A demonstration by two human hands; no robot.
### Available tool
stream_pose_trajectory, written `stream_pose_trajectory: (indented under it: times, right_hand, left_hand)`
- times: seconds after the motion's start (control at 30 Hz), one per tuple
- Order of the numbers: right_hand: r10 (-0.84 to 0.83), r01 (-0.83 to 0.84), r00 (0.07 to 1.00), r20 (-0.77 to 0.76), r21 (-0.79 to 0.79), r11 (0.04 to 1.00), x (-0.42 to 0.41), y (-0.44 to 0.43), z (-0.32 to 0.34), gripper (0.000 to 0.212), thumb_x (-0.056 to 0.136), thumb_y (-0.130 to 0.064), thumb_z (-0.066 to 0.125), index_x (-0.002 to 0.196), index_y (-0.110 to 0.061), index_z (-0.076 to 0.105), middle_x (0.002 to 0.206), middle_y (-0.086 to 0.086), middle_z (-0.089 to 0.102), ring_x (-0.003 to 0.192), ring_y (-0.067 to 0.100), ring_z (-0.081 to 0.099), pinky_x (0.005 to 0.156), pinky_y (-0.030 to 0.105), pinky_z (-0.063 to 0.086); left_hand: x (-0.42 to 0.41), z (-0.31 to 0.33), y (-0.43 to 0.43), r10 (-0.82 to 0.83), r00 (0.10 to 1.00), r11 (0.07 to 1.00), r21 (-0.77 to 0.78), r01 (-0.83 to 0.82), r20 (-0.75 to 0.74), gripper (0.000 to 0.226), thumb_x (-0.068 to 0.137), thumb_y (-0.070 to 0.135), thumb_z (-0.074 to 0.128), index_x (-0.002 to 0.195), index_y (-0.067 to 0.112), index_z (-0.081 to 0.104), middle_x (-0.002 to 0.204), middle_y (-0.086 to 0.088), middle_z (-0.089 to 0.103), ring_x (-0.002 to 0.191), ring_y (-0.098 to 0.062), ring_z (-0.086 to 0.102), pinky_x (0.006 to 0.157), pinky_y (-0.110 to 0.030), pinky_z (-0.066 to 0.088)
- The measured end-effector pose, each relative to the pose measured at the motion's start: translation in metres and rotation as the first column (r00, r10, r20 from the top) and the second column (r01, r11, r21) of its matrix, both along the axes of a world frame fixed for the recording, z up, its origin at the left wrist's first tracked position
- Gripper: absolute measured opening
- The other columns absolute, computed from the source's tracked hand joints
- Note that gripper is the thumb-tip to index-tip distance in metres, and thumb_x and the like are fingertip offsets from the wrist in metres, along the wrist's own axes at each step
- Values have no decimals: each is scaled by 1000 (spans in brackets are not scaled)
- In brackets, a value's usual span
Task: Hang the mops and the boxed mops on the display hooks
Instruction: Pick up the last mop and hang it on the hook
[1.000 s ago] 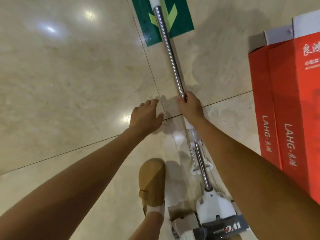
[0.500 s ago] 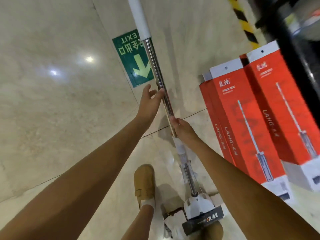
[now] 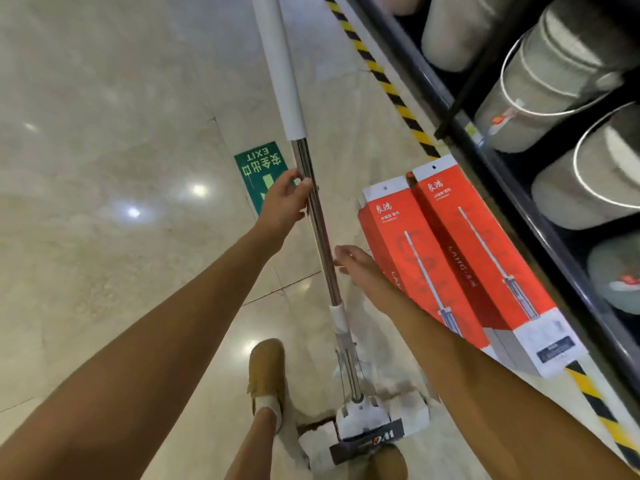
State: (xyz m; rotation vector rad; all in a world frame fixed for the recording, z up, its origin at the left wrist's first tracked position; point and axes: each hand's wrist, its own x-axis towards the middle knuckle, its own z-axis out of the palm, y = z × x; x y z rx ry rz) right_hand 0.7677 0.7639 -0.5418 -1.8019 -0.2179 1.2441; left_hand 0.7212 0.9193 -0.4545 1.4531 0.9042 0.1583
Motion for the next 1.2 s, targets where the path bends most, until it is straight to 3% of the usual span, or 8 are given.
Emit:
stream_pose_trajectory:
  times: [0.17,0.33,0.4,0.5,0.7,0.97,1.1,1.2]
  right_hand:
    - [-62,51,997,38,232,971,9,-13,106,35,100,-29,48,131,-13,51,120,4,58,108,14,54,81,16,41]
    - [51,-64,997,64,217,974,-3,-41,170,22,101,-35,44,115,-23,56,106,0,62,106,21,59,98,40,45]
    - [56,-66,997,56,210,975,-14,-56,182,21,101,-36,43,110,-24,57,104,1,62,103,21,59,96,40,46]
    - [70,-88,994,90,213,973,-33,-71,195,23,101,-36,43,117,-25,55,103,-1,59,106,21,57,98,41,45]
    - [10,-49,974,226,166,985,-73,-100,223,29,102,-26,42,123,-13,57,86,-10,53,95,16,51,90,34,44]
    - [-195,88,879,436,253,964,-139,-174,279,26,101,-15,43,109,1,63,79,4,53,73,14,48,67,26,38]
    - [-297,175,842,450,293,940,-168,-237,327,23,102,-18,44,88,-24,61,70,-10,51,65,5,48,67,26,43]
    - [-353,226,768,534,291,930,-187,-299,374,17,102,-19,43,97,-16,59,69,-8,49,64,8,48,65,23,46]
  left_hand:
    - [-28,64,-55,-110,993,991,73,113,-41,34,101,20,43,132,17,55,129,-2,56,128,-21,47,105,-30,31]
    - [-51,120,-90,-169,981,978,108,179,-95,41,103,26,37,143,21,43,149,-3,41,138,-21,35,112,-31,23]
    - [-56,143,-97,-100,994,987,121,105,-48,45,101,26,42,145,19,41,143,-4,47,133,-22,42,112,-36,31]
    - [-59,183,-108,-102,990,987,134,89,93,36,99,22,47,134,18,47,117,2,56,111,-17,53,91,-28,43]
    - [-83,225,-139,-171,967,968,215,130,187,12,97,32,50,109,28,49,102,8,62,95,-8,60,73,-19,51]
    - [-135,278,-203,-335,893,931,252,264,301,21,99,27,49,118,20,50,99,8,65,93,-4,63,75,-20,55]
    - [-151,329,-264,-482,804,872,282,400,349,15,99,21,49,113,18,53,98,6,64,90,-2,62,81,-24,54]
    - [-160,375,-322,-597,712,799,351,488,369,9,99,19,51,106,20,56,101,1,64,95,-11,61,91,-35,52]
